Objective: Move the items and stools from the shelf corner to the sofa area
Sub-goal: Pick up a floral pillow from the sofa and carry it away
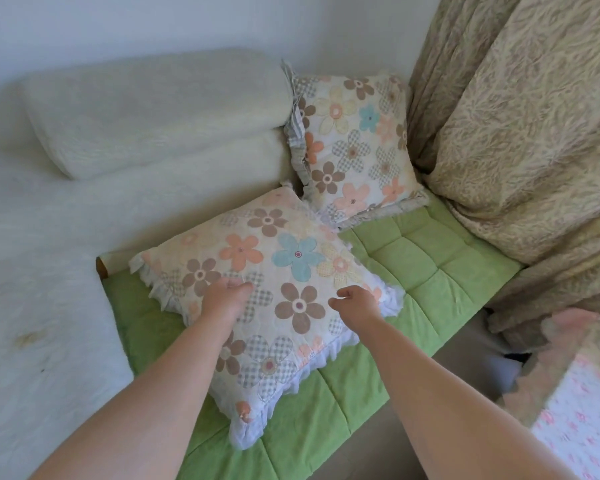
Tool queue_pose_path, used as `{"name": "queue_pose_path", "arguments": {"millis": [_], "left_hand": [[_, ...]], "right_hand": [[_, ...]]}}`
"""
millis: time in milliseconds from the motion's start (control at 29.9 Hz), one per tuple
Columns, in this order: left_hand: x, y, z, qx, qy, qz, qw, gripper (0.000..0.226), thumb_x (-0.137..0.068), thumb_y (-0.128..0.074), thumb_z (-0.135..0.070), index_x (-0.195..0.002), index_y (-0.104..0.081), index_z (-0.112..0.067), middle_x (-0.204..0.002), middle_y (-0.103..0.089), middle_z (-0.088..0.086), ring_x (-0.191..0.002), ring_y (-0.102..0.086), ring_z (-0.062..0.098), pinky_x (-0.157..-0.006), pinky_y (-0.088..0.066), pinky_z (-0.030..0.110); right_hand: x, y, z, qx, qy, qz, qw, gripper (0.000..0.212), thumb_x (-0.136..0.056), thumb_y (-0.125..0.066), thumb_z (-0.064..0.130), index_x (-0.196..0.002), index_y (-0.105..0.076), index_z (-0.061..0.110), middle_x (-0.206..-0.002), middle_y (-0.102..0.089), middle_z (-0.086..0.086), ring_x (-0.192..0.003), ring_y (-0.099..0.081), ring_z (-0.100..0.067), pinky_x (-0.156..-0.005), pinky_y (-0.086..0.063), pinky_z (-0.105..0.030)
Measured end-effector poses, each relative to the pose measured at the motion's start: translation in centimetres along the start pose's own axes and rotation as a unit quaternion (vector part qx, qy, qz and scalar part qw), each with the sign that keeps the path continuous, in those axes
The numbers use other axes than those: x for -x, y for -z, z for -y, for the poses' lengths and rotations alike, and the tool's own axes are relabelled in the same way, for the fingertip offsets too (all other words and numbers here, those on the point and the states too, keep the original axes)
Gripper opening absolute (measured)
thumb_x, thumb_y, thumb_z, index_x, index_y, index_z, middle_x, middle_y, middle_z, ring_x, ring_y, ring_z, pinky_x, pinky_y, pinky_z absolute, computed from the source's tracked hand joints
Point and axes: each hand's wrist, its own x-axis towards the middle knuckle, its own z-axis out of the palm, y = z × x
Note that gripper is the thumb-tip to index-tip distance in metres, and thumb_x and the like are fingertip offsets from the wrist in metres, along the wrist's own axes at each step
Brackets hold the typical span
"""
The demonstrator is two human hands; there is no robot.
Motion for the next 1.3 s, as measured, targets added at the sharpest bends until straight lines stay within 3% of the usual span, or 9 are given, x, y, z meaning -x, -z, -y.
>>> {"name": "queue_pose_path", "arguments": {"millis": [134,334,468,669,769,870,1070,1204,1304], "left_hand": [[-3.3,-0.6,-0.7,0.003,0.009,-0.002,1.0,0.018,-0.089,-0.059,-0.023,-0.102,-0.056,-0.011,-0.096,-0.06,0.01,-0.081,-0.056,0.021,-0.064,-0.04,0.029],[-7.0,-0.8,-0.2,-0.006,0.05,-0.023,0.998,0.045,-0.09,-0.059,-0.025,-0.125,-0.055,0.002,-0.124,-0.059,0.022,-0.108,-0.059,0.034,-0.098,-0.043,0.043],[-8.7,-1.5,0.1,-0.008,0.075,-0.044,0.996,0.05,-0.089,-0.061,-0.023,-0.125,-0.052,0.011,-0.122,-0.057,0.032,-0.107,-0.059,0.041,-0.097,-0.044,0.045],[-11.9,-2.9,1.9,0.027,0.136,-0.123,0.983,0.054,-0.09,-0.061,-0.025,-0.137,-0.046,-0.004,-0.139,-0.051,0.015,-0.124,-0.051,0.031,-0.097,-0.039,0.034],[-13.6,-3.6,3.7,0.026,0.166,-0.199,0.966,0.058,-0.089,-0.062,-0.028,-0.139,-0.042,-0.004,-0.14,-0.048,0.017,-0.121,-0.051,0.034,-0.083,-0.038,0.033],[-15.0,-3.7,6.6,0.037,0.208,-0.262,0.942,0.06,-0.087,-0.063,-0.033,-0.137,-0.046,-0.005,-0.139,-0.05,0.017,-0.12,-0.053,0.036,-0.091,-0.044,0.039],[-17.3,-4.5,9.8,0.052,0.247,-0.294,0.922,0.064,-0.092,-0.043,-0.054,-0.122,-0.055,0.001,-0.115,-0.058,0.016,-0.114,-0.054,0.039,-0.089,-0.042,0.042],[-18.7,-3.8,11.0,0.062,0.267,-0.307,0.911,0.081,-0.085,-0.034,-0.071,-0.132,-0.052,-0.007,-0.133,-0.055,0.019,-0.119,-0.052,0.04,-0.099,-0.043,0.048],[-19.7,-3.1,12.4,0.08,0.286,-0.291,0.91,0.087,-0.078,-0.035,-0.079,-0.131,-0.054,-0.012,-0.13,-0.057,0.018,-0.116,-0.055,0.039,-0.099,-0.044,0.048]], "right_hand": [[-3.5,0.4,1.2,0.042,-0.004,0.008,0.999,0.045,-0.091,-0.056,0.021,-0.133,-0.048,0.009,-0.122,-0.059,-0.009,-0.094,-0.051,-0.018,-0.077,-0.038,-0.024],[-8.7,-0.5,2.0,0.076,-0.003,0.065,0.995,0.047,-0.091,-0.055,0.021,-0.136,-0.045,0.01,-0.119,-0.058,-0.009,-0.095,-0.053,-0.022,-0.078,-0.041,-0.026],[-13.1,0.1,2.5,0.094,0.012,0.074,0.993,0.049,-0.091,-0.054,0.02,-0.138,-0.042,0.013,-0.112,-0.057,-0.008,-0.09,-0.05,-0.021,-0.076,-0.04,-0.026],[-22.1,0.6,2.9,0.15,0.038,0.07,0.985,0.062,-0.088,-0.056,0.024,-0.145,-0.032,0.018,-0.132,-0.053,-0.014,-0.101,-0.058,-0.03,-0.071,-0.044,-0.031],[-26.8,0.5,2.6,0.201,0.04,0.061,0.977,0.065,-0.089,-0.055,0.03,-0.147,-0.027,0.018,-0.138,-0.046,-0.016,-0.115,-0.055,-0.035,-0.081,-0.05,-0.037],[-31.4,0.0,1.5,0.226,0.04,0.064,0.971,0.067,-0.088,-0.054,0.033,-0.147,-0.026,0.017,-0.138,-0.043,-0.018,-0.12,-0.048,-0.038,-0.093,-0.048,-0.044],[-36.2,-1.2,-0.4,0.209,0.057,0.045,0.975,0.066,-0.09,-0.027,0.061,-0.132,-0.043,0.013,-0.127,-0.05,-0.017,-0.116,-0.048,-0.038,-0.099,-0.04,-0.049],[-39.1,-1.8,-0.7,0.198,0.012,0.058,0.978,0.07,-0.094,-0.023,0.058,-0.144,-0.031,0.01,-0.142,-0.041,-0.022,-0.128,-0.042,-0.039,-0.103,-0.034,-0.046],[-41.6,-2.0,-0.5,0.142,0.014,0.094,0.985,0.074,-0.09,-0.022,0.066,-0.138,-0.044,0.014,-0.137,-0.05,-0.016,-0.124,-0.047,-0.035,-0.104,-0.033,-0.044]]}}
